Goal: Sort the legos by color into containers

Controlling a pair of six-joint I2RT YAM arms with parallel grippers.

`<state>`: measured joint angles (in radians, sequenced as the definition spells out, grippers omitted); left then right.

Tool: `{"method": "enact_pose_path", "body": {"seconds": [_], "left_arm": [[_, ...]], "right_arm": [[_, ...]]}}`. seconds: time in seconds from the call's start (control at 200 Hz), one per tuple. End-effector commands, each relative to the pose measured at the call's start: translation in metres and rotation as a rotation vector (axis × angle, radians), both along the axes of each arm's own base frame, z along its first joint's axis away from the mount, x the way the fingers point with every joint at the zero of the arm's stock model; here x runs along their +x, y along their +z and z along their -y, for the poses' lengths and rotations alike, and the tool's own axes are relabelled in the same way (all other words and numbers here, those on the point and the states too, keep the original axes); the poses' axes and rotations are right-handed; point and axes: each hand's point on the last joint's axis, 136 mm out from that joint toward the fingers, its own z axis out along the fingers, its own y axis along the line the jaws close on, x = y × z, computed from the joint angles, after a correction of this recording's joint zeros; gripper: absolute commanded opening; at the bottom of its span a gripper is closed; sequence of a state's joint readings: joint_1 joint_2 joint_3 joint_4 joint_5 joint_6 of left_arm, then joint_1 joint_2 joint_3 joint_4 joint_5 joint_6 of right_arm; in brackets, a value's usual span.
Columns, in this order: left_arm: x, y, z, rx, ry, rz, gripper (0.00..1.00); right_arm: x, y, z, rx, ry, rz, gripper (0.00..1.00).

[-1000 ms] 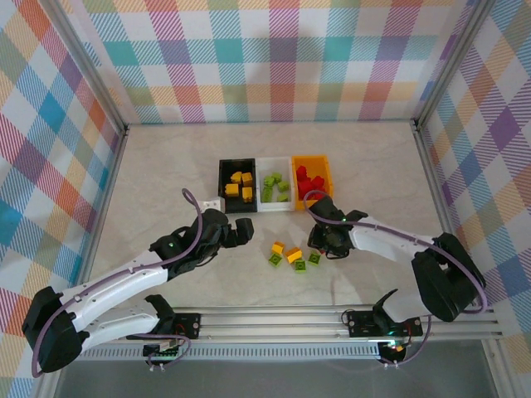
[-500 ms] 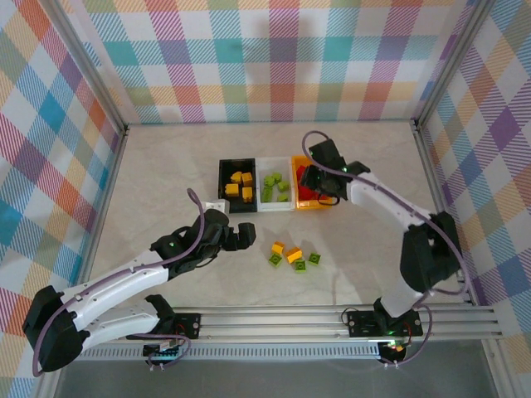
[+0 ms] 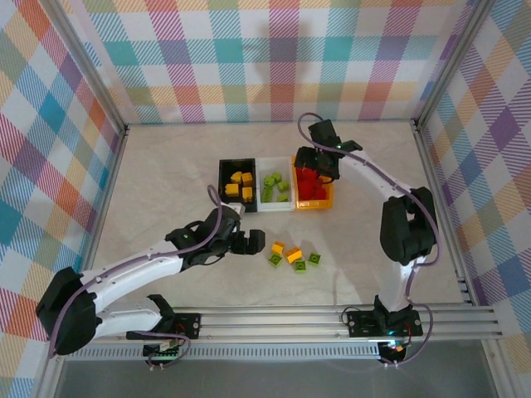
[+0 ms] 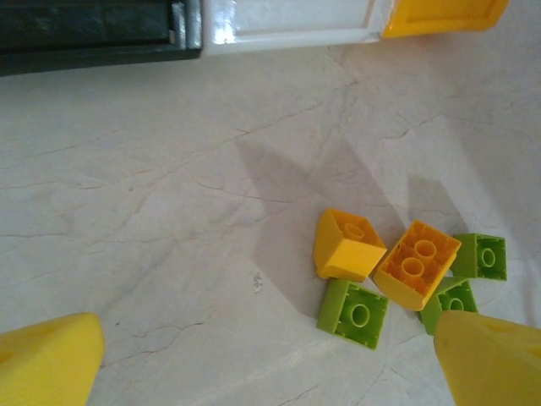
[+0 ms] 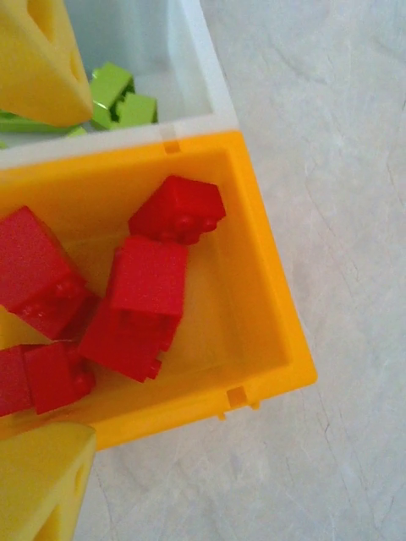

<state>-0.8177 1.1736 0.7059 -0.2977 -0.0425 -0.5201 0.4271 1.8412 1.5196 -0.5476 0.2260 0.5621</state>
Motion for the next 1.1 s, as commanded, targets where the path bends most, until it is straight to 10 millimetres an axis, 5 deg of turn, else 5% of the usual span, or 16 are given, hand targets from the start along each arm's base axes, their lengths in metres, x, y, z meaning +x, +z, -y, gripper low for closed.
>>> {"method": "enact_pose_path", "body": {"seconds": [0.0,0.33,0.69,1.095], "left_arm": [[0.006,0.013,0.031,-0.060,-0.097,0.021,0.98],[0.016,-0.038,0.091,0.117,-0.281,-0.062,0.82],[0.005,-0.093,0.071,0.357,-0.300,-0.147,0.74],[0.005,-0.099,0.063,0.388,-0.272,-0.159,0.38]], "right_arm": [[-0.029,0.020,-0.008,0.040,0.058,0.023,0.91],[-0.104,-0.008,0.009,0.091,0.056,-0.015,0.92],[-0.119,0.009,0.024,0.091,0.034,0.040,0.93],[-0.119,0.014,0.026,0.098,0.018,0.055,0.93]]}}
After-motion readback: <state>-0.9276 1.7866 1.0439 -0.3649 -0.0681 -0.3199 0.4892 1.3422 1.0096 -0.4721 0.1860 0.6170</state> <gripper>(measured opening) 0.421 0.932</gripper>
